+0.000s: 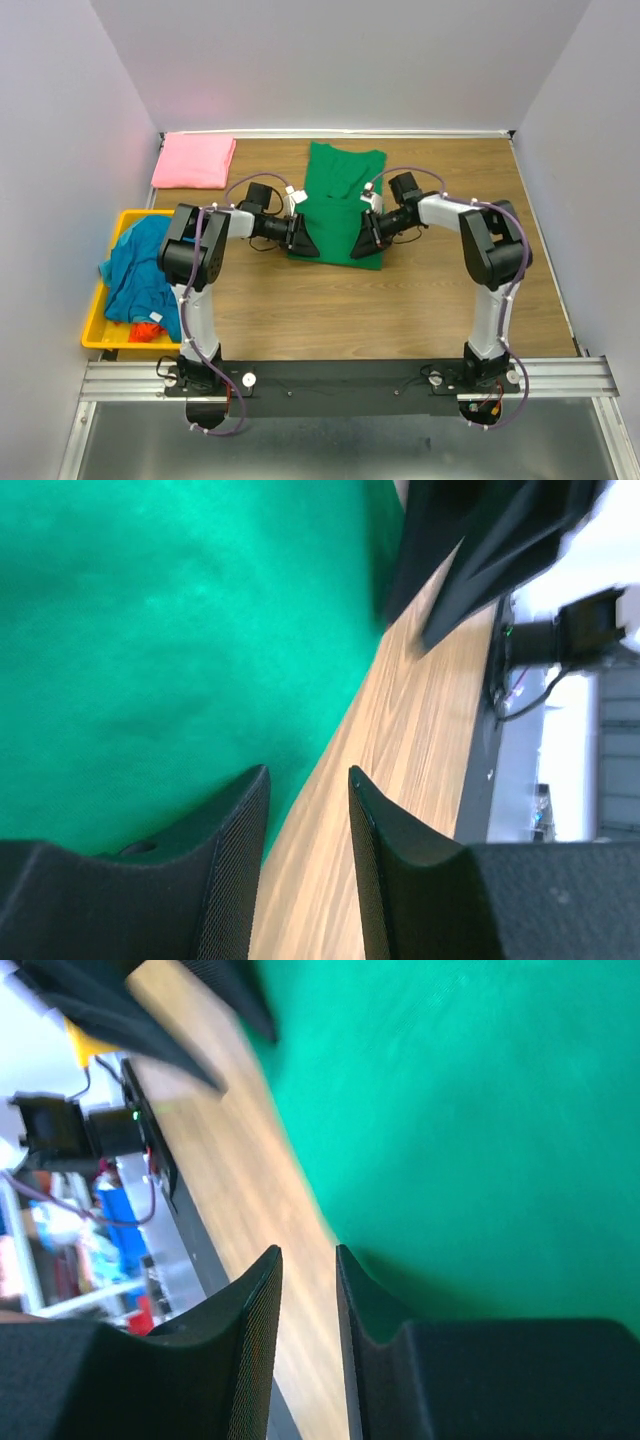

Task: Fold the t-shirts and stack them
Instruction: Fold the tshirt

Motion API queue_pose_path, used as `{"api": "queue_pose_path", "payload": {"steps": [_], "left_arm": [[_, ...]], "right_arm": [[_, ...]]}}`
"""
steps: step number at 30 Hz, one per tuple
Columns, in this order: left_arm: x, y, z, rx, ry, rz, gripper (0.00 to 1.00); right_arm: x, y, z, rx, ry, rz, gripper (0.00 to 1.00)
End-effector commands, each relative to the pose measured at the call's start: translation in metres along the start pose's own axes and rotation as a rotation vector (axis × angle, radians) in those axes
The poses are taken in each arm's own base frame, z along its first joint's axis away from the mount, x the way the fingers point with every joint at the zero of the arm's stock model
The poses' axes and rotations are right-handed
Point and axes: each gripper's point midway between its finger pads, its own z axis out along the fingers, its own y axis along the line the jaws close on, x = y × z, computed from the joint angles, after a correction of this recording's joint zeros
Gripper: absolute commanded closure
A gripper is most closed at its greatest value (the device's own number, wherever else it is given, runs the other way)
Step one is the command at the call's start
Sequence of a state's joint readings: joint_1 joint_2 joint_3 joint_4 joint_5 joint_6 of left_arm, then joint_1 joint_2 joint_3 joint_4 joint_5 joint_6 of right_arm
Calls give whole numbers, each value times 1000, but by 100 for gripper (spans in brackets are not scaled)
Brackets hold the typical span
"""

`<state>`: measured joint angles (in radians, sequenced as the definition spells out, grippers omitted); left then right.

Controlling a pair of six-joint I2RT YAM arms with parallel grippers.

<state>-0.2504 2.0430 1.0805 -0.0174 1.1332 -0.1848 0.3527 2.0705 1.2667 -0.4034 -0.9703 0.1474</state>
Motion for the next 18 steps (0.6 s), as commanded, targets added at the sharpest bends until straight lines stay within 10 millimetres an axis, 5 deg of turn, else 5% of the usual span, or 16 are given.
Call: {"api": "queue_pose_path", "payload": {"steps": [1,6,12,18], "left_arm": [[-7,-24,-23,-25,29,161,54],[-78,-48,-28,-1,-46,282,54],[-134,-1,-23,-65,-145,261,54],[-139,69,-19,-136,-167,167,54]], "right_arm": [[-8,18,-47,23,-61,-154,64],[-58,5,-70,33,-153,-168,64],[-96,-27,-63,60,-178,-153,64],[-111,-83,-57,147,-185,-106,65]]}}
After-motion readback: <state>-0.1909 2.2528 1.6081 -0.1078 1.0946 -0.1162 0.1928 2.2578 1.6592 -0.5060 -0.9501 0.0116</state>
